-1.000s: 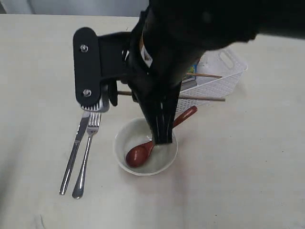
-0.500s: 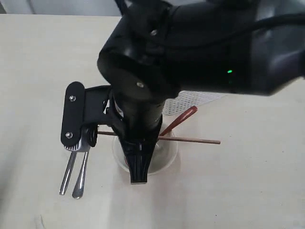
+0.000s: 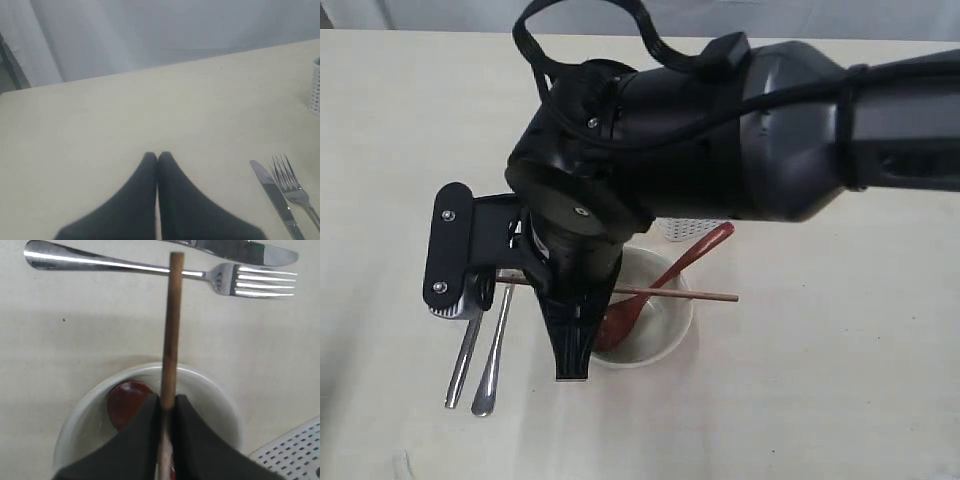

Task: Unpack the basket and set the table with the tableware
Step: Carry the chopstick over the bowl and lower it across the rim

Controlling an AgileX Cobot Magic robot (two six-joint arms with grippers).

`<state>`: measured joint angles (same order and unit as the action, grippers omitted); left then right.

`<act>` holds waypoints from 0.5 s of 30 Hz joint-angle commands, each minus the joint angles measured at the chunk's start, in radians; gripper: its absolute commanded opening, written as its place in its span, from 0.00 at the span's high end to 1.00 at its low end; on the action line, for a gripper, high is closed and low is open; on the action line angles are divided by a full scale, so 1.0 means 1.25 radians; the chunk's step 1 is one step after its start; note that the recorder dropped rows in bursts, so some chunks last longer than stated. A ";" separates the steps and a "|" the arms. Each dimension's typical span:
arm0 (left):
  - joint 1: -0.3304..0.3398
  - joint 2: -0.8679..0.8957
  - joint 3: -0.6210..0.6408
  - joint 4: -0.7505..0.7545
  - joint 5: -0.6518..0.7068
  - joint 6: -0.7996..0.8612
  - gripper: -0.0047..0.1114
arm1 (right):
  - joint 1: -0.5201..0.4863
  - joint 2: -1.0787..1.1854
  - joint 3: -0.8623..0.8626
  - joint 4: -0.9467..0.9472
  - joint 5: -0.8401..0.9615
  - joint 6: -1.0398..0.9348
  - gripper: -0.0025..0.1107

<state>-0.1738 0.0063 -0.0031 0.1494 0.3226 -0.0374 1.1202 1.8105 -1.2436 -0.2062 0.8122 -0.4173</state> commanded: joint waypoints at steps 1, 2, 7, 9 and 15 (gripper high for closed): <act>-0.002 -0.005 0.002 0.000 0.001 -0.004 0.96 | 0.001 -0.001 0.000 -0.004 -0.020 0.005 0.98; -0.002 -0.005 0.002 0.000 0.001 -0.004 0.96 | 0.001 -0.001 0.001 -0.004 -0.020 0.005 0.98; -0.002 -0.005 0.002 0.000 0.001 -0.004 0.96 | -0.001 0.023 0.001 -0.004 -0.007 0.012 0.98; -0.002 -0.005 0.002 0.000 0.001 -0.004 0.96 | -0.001 0.035 0.001 -0.004 0.005 0.012 0.98; -0.002 -0.005 0.002 0.000 0.001 -0.004 0.96 | -0.001 0.043 0.001 -0.018 -0.002 0.029 0.98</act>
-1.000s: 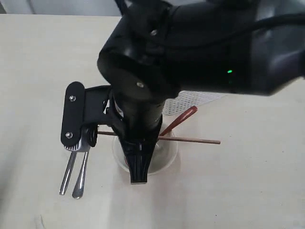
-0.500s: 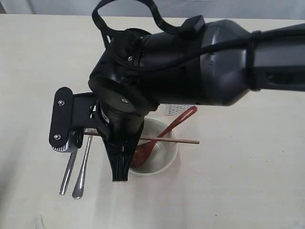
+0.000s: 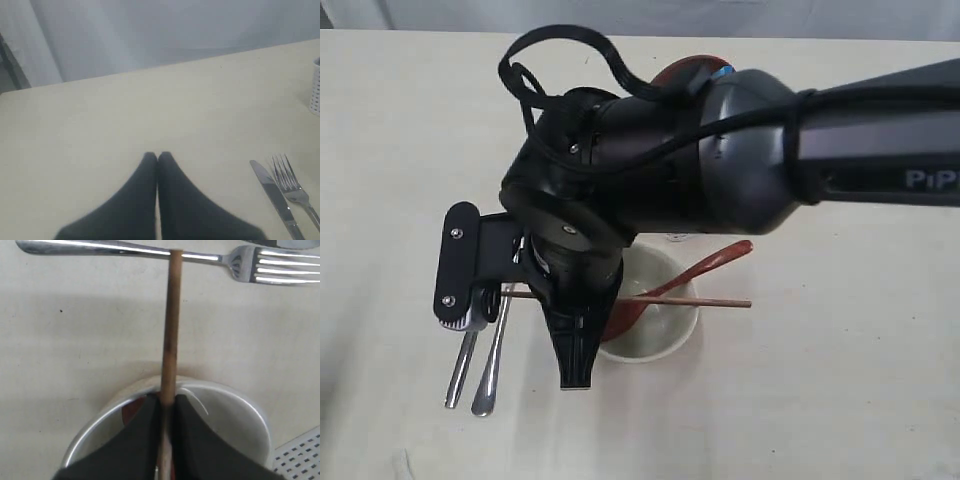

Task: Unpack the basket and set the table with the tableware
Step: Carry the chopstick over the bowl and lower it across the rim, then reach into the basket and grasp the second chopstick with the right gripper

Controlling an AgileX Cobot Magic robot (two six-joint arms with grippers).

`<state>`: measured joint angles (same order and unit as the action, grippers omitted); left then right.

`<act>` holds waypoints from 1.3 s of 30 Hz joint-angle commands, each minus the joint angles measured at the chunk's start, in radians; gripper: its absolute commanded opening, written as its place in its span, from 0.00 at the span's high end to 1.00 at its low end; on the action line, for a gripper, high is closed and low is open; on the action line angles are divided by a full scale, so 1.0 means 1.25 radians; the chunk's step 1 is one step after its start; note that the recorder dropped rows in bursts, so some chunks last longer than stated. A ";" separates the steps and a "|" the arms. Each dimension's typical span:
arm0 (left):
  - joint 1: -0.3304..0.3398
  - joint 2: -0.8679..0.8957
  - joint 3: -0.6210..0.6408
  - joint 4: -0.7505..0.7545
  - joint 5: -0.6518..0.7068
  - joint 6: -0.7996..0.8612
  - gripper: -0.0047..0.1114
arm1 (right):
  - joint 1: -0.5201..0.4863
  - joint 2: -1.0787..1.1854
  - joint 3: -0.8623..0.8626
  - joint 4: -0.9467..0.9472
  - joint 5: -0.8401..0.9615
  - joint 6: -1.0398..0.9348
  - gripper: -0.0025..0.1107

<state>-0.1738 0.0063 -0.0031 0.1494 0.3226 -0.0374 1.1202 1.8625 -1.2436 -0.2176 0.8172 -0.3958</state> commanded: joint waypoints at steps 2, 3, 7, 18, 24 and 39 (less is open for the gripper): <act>-0.002 -0.005 0.002 0.000 0.001 -0.004 0.96 | -0.001 0.002 0.001 -0.009 -0.006 0.012 0.98; -0.002 -0.005 0.002 0.000 0.001 -0.004 0.96 | -0.001 0.002 0.001 -0.011 -0.006 0.012 0.98; -0.002 -0.005 0.002 0.005 0.001 -0.004 0.96 | -0.001 0.002 0.001 -0.015 -0.013 0.021 0.77; -0.002 -0.005 0.002 0.003 0.001 -0.004 0.96 | -0.001 -0.081 0.001 -0.210 -0.022 0.211 0.59; -0.002 -0.005 0.002 0.003 0.001 -0.004 0.96 | -0.118 -0.120 -0.052 -0.231 -0.013 0.447 0.59; -0.002 -0.005 0.002 0.003 0.001 -0.004 0.96 | -0.327 -0.020 -0.102 -0.075 -0.053 0.014 0.59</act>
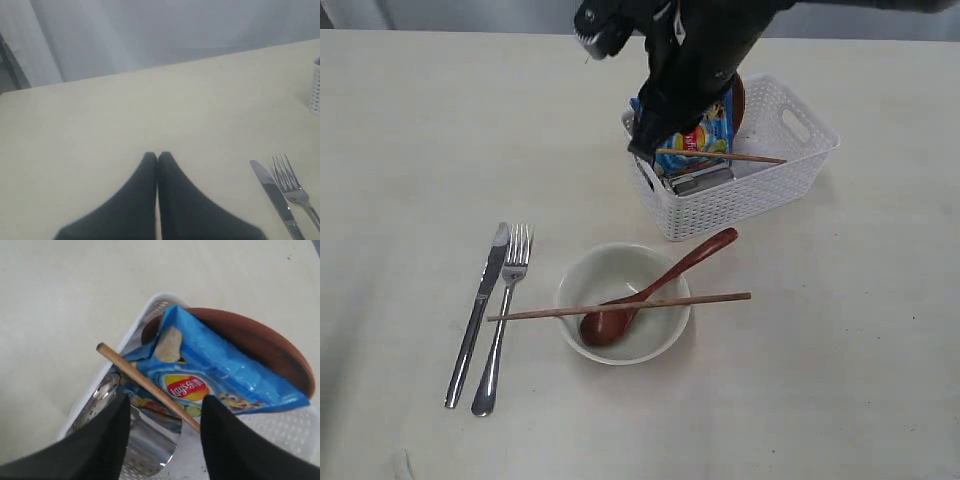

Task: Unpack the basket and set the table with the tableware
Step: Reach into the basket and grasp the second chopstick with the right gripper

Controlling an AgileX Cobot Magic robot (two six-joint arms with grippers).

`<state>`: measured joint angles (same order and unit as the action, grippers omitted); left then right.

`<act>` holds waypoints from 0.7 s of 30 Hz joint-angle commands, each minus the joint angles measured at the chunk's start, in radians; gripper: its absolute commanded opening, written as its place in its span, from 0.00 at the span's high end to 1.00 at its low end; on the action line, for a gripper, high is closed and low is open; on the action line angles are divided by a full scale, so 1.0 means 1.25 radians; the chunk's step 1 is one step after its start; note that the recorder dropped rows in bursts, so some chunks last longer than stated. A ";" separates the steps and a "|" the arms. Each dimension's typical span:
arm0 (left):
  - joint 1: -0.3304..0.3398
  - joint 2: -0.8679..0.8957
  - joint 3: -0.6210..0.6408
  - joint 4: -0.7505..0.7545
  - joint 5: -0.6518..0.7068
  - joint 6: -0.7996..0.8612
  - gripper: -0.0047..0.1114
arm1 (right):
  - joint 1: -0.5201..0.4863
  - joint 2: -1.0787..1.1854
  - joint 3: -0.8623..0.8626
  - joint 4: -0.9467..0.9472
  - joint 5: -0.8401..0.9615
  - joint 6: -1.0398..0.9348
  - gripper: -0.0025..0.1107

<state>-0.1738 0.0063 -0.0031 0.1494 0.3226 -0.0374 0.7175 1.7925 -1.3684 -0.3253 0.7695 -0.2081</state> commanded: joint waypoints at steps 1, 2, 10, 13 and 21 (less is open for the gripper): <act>-0.002 -0.005 0.002 0.003 0.001 -0.004 0.96 | -0.005 0.046 -0.002 0.011 -0.020 -0.158 0.59; -0.002 -0.005 0.002 0.003 0.001 -0.004 0.96 | -0.005 0.056 -0.002 0.011 -0.028 -0.172 0.59; -0.002 -0.005 0.002 0.003 0.001 -0.004 0.96 | -0.007 0.129 -0.002 -0.018 -0.066 -0.230 0.59; -0.002 -0.005 0.002 0.003 0.001 -0.004 0.96 | -0.007 0.147 -0.002 -0.045 -0.089 -0.224 0.59; -0.002 -0.005 0.002 0.003 0.001 -0.004 0.96 | -0.007 0.171 -0.002 -0.058 -0.113 -0.217 0.80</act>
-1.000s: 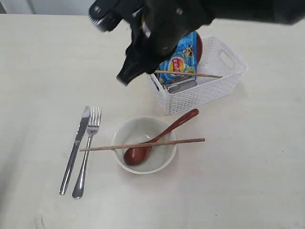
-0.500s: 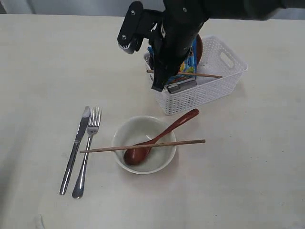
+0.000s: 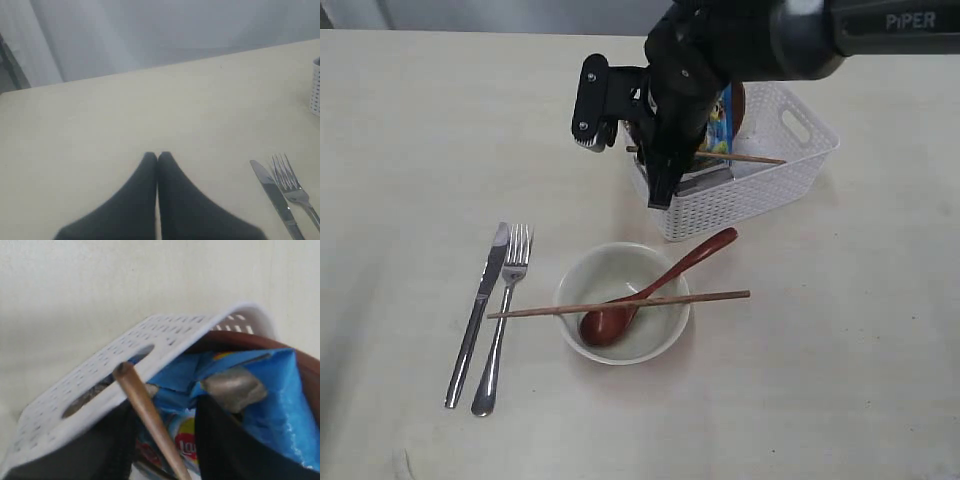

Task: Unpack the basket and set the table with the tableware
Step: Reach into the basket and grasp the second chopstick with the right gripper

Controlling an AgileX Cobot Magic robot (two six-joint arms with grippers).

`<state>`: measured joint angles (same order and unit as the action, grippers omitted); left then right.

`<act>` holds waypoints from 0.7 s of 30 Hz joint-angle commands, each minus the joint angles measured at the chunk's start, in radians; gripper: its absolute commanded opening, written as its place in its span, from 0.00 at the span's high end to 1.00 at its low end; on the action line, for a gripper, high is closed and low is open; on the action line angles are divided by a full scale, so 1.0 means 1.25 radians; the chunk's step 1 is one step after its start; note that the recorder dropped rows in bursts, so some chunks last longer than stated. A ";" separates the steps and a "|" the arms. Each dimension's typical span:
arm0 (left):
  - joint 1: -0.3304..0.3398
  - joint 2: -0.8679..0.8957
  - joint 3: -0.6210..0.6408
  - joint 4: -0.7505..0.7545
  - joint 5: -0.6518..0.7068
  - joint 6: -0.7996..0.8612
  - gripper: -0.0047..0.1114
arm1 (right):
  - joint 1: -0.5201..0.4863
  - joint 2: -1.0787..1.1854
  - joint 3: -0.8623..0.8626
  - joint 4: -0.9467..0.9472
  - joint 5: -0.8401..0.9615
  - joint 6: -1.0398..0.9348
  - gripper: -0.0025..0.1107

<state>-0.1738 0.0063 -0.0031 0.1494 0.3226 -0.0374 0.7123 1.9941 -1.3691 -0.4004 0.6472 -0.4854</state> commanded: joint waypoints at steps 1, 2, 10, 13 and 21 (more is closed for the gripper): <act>-0.002 -0.005 0.002 0.003 0.001 -0.004 0.96 | -0.003 0.010 -0.001 0.002 -0.015 0.005 0.86; -0.002 -0.005 0.002 0.003 0.001 -0.004 0.96 | -0.003 0.010 -0.001 -0.001 -0.015 0.005 0.92; -0.002 -0.005 0.002 0.003 0.001 -0.004 0.96 | -0.001 -0.024 -0.001 -0.014 -0.002 0.005 0.98; -0.002 -0.005 0.002 0.003 0.001 -0.004 0.96 | -0.001 -0.059 -0.001 -0.014 -0.001 0.005 0.98; -0.002 -0.005 0.002 0.003 0.001 -0.004 0.96 | -0.001 -0.145 -0.001 -0.016 0.026 0.005 0.98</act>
<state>-0.1738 0.0063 -0.0031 0.1494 0.3226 -0.0374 0.7107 1.8503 -1.3707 -0.4206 0.6582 -0.4842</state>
